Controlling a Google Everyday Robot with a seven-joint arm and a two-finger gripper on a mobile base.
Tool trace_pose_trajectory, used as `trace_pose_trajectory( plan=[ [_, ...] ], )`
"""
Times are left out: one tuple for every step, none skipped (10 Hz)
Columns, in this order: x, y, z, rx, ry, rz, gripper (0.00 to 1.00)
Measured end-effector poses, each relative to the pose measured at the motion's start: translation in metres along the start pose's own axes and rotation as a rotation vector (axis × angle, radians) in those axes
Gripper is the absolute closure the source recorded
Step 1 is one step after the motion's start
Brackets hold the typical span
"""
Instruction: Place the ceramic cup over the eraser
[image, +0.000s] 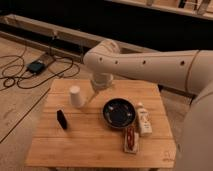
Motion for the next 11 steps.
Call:
trace_pose_trajectory(
  plan=[
    [-0.018,0.009,-0.003,0.001,-0.009,-0.05,0.2],
    [-0.035,0.021,-0.004,0.002,-0.016,-0.101,0.2],
    [-0.048,0.032,-0.002,0.001,-0.017,-0.143,0.2],
    [-0.066,0.046,0.003,-0.001,-0.013,-0.198,0.2],
    [-0.079,0.056,0.008,-0.002,-0.008,-0.239,0.2],
    [-0.089,0.066,0.013,-0.003,-0.005,-0.273,0.2],
    [-0.1,0.08,0.02,-0.005,0.004,-0.316,0.2],
    [-0.111,0.09,0.032,-0.006,0.015,-0.346,0.2],
    [-0.118,0.096,0.039,-0.008,0.022,-0.36,0.2],
    [-0.126,0.1,0.049,-0.009,0.027,-0.372,0.2],
    [-0.135,0.104,0.059,-0.011,0.033,-0.383,0.2]
  ],
)
